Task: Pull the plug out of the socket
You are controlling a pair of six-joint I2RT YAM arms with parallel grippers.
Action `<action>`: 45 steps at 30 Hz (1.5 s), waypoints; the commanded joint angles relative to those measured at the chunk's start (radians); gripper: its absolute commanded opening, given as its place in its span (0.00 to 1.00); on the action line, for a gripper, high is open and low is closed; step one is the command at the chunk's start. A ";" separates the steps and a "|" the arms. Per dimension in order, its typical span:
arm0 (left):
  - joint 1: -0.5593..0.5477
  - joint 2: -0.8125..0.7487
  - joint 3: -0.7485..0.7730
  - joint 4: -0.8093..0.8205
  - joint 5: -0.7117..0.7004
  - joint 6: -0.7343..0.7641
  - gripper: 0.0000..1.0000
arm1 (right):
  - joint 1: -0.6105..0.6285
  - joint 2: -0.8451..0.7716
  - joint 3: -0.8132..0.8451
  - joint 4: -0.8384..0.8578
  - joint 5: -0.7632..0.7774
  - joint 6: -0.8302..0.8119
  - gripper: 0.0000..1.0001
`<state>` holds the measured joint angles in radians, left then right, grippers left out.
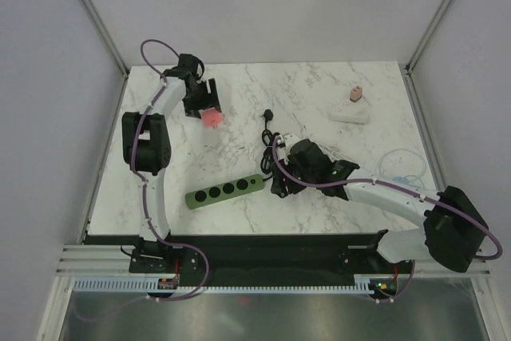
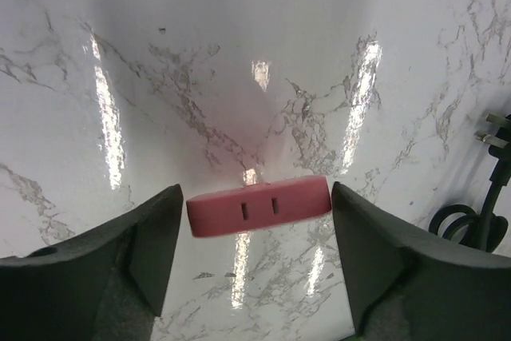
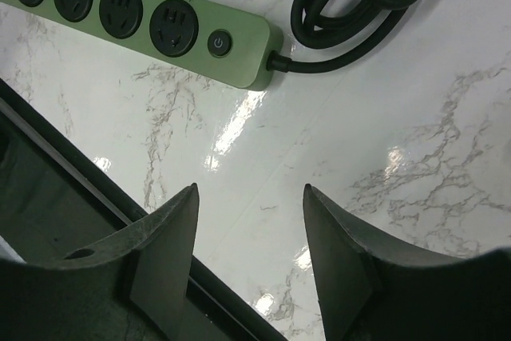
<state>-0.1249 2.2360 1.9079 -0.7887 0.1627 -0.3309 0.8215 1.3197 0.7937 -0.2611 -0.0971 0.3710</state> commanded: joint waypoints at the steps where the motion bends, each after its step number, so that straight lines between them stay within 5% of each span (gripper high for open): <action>1: 0.002 0.010 0.074 -0.021 -0.080 0.059 0.86 | 0.001 -0.034 -0.019 0.049 -0.058 0.037 0.63; 4: 0.007 0.020 0.126 -0.043 -0.112 0.070 1.00 | 0.001 -0.046 -0.039 0.051 -0.070 0.055 0.64; 9: 0.010 0.002 0.215 -0.129 -0.253 0.053 1.00 | 0.001 -0.063 -0.073 0.045 -0.085 0.080 0.66; 13: 0.002 -0.198 0.056 -0.097 -0.241 0.012 1.00 | 0.007 -0.056 -0.088 0.051 -0.098 0.098 0.85; 20: -0.010 -0.593 -0.383 0.104 0.093 -0.026 0.91 | 0.008 0.054 -0.048 0.121 -0.099 0.106 0.92; 31: -0.022 -1.032 -0.987 0.305 0.299 -0.112 0.77 | -0.062 0.317 0.036 0.408 -0.122 0.351 0.87; 40: -0.022 -1.268 -1.061 0.318 0.304 -0.109 0.72 | -0.071 0.415 0.024 0.543 -0.055 0.514 0.77; 45: -0.045 -1.254 -1.028 0.304 0.290 -0.105 0.72 | -0.055 0.513 0.059 0.609 -0.075 0.594 0.65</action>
<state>-0.1596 0.9665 0.8471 -0.5133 0.4301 -0.4248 0.7490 1.7683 0.8215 0.2642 -0.1787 0.8883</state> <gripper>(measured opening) 0.719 0.672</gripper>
